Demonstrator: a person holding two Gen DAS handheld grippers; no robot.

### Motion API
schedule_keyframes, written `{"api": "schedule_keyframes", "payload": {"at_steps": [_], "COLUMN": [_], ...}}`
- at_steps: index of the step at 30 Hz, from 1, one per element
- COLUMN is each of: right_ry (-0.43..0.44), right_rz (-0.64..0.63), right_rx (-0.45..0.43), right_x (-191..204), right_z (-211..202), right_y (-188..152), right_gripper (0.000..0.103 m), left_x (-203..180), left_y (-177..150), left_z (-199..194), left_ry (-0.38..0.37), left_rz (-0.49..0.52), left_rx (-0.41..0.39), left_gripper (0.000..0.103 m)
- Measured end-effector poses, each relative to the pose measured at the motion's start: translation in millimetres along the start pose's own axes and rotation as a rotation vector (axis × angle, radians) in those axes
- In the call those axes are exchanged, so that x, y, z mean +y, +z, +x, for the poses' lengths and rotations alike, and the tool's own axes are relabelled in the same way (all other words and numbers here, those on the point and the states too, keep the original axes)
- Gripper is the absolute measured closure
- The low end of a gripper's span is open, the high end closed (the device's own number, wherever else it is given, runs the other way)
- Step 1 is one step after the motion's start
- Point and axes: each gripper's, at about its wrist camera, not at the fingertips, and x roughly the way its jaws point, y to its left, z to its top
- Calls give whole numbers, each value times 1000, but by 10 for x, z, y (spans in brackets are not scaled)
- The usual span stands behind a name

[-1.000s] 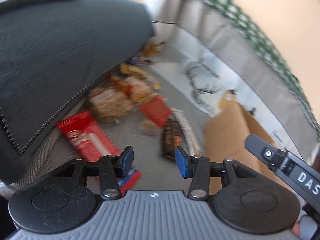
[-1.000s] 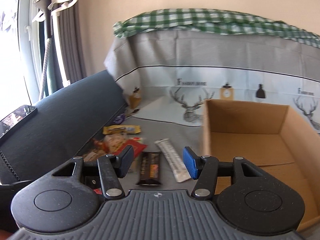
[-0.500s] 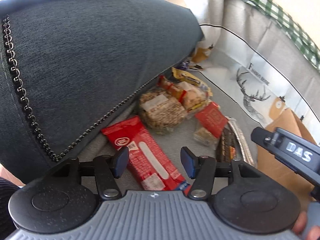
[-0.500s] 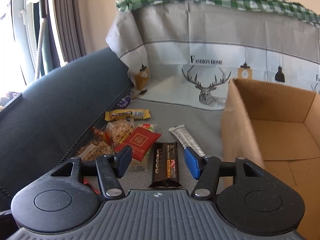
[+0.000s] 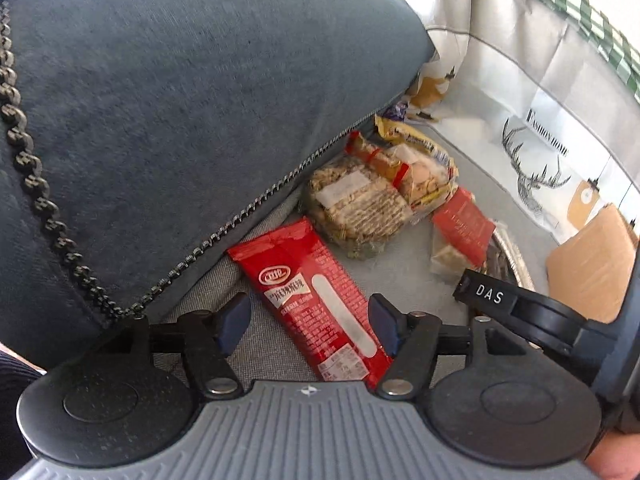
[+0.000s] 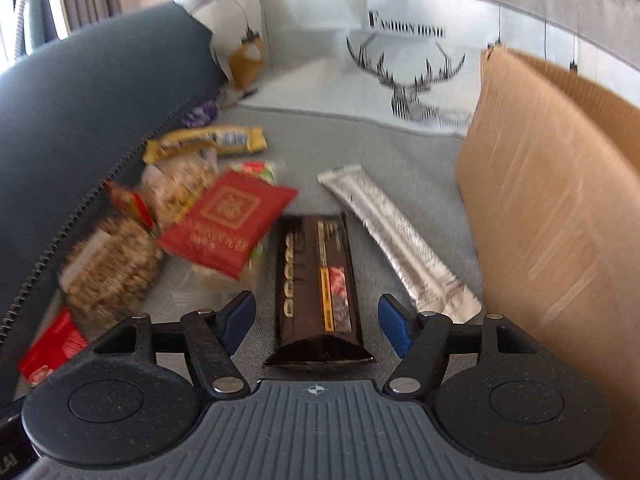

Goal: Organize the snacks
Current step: 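Lower the right tool to the dark chocolate bar while the left tool reaches the red packet, then close the right tool on the chocolate bar while the left tool grasps the red spicy-strip packet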

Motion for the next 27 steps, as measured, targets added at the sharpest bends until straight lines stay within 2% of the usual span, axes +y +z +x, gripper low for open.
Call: {"api": "schedule_keyframes", "payload": {"at_steps": [3, 5, 7, 8, 11, 15, 22, 24, 27], "right_ry": [-6, 11, 19, 24, 43, 60, 80, 92, 115], "right_rz": [-13, -25, -53, -58, -46, -47, -87, -86, -101], "right_rx": [1, -5, -14, -13, -6, -16, -15, -18, -23], "right_x": [23, 46, 79, 85, 51, 7, -32, -48, -61], "right_z": [41, 27, -2, -21, -100, -324, -849, -1005, -1228], "right_y": [-5, -5, -8, -4, 0, 24, -150, -205, -316], "right_gripper": [35, 55, 60, 61, 62, 62, 62, 62, 62], "left_x": [-38, -71, -83, -89, -92, -56, -57, -77, -192], "left_y": [-19, -32, -40, -45, -31, -19, 12, 76, 163], "left_z": [46, 74, 81, 81, 75, 38, -69, -102, -100], "left_ry": [6, 8, 14, 20, 21, -8, -47, -79, -163], "left_rz": [26, 46, 53, 59, 69, 72, 117, 157, 277], "left_rx": [-5, -13, -21, -26, -38, -52, -60, -28, 65], "left_gripper": [31, 31, 32, 33, 46, 70, 84, 87, 93]}}
